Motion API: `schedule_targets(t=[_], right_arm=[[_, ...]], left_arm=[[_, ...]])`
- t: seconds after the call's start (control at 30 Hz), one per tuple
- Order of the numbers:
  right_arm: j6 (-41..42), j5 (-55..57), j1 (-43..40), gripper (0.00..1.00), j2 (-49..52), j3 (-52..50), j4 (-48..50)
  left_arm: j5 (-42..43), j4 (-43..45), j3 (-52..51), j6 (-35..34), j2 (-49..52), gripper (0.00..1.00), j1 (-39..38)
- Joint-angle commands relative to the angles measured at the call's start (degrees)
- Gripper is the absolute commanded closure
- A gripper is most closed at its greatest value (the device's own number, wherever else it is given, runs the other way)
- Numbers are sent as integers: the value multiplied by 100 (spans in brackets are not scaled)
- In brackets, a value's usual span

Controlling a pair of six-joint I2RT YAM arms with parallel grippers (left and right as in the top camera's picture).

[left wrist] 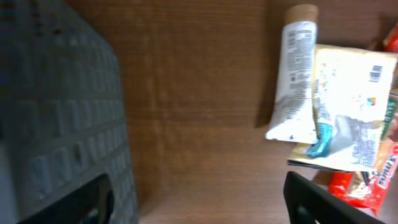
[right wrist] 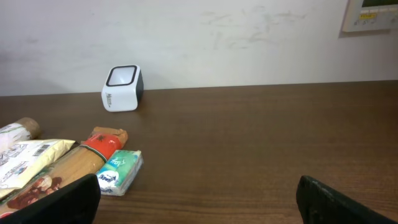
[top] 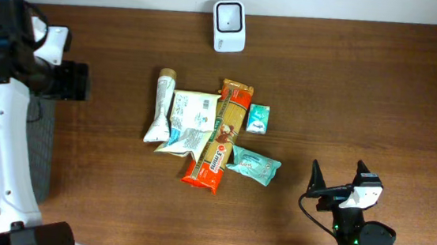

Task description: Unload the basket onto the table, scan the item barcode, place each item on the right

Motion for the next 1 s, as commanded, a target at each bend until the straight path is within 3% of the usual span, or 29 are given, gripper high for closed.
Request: schedule_targets(t=[0.0,0.17,0.3,0.57,0.97], right_arm=[[0,52,-37,1,-26,-48,-4],[0,52,-37,1,-26,-48,-4],[0,50,-37,1,-26,-48,-4],[0,50,-37,1,-26,-48,-4],[0,50,-37,1,-26,-48,-4]], left_arm=[[4,-7,11,326,-74,12,94],[-131,-13,-111,490,-72,12,98],[-758,15,-111,538,-72,12,98],[-811,260,-111,1786,-72,8,136],[-361,474,-111,1808,-66,11,745]])
